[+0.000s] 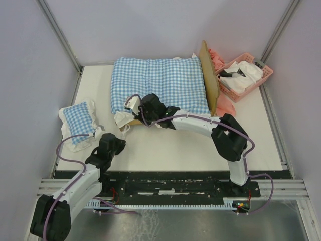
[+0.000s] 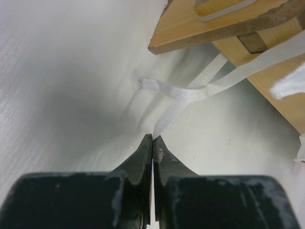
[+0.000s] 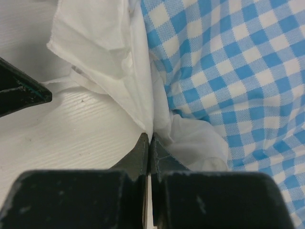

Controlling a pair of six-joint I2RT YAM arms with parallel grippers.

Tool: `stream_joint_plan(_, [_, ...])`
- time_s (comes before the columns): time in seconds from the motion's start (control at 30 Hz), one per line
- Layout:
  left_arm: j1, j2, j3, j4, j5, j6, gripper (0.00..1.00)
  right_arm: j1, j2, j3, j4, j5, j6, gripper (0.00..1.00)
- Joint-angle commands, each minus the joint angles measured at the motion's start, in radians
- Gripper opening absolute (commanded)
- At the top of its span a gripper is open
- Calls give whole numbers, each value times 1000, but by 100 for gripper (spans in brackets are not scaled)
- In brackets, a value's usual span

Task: Set up the pet bed
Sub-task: Tie the ropes to the bed frame.

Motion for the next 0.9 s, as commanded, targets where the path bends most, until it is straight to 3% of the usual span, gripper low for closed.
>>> stream_joint_plan(0.0, [4,-83,0,-131,-32,-30,3,2,1,-10,97,65,73,2])
stream_joint_plan(0.2, [4,-180,-4,-118,32,7,3,-9,-37,-1,107,90,81,5])
stream_joint_plan(0.37, [4,-177,-14,-84,47,28,3,-9,-157,-142,210,-73,-8,44])
stream_joint_plan(0.43, [4,-170,-17,-69,55,28,3,-8,-203,-257,332,-176,-108,52])
stream_joint_plan(0.53, [4,-156,-11,-62,58,29,3,-3,-223,-415,471,-355,-402,54])
stream_joint_plan(0.63, [3,-146,-19,-47,60,23,3,16,-194,-415,476,-394,-615,54])
stream_joint_plan(0.87, [4,-141,-27,-38,48,25,3,62,-31,-288,446,-403,-770,51])
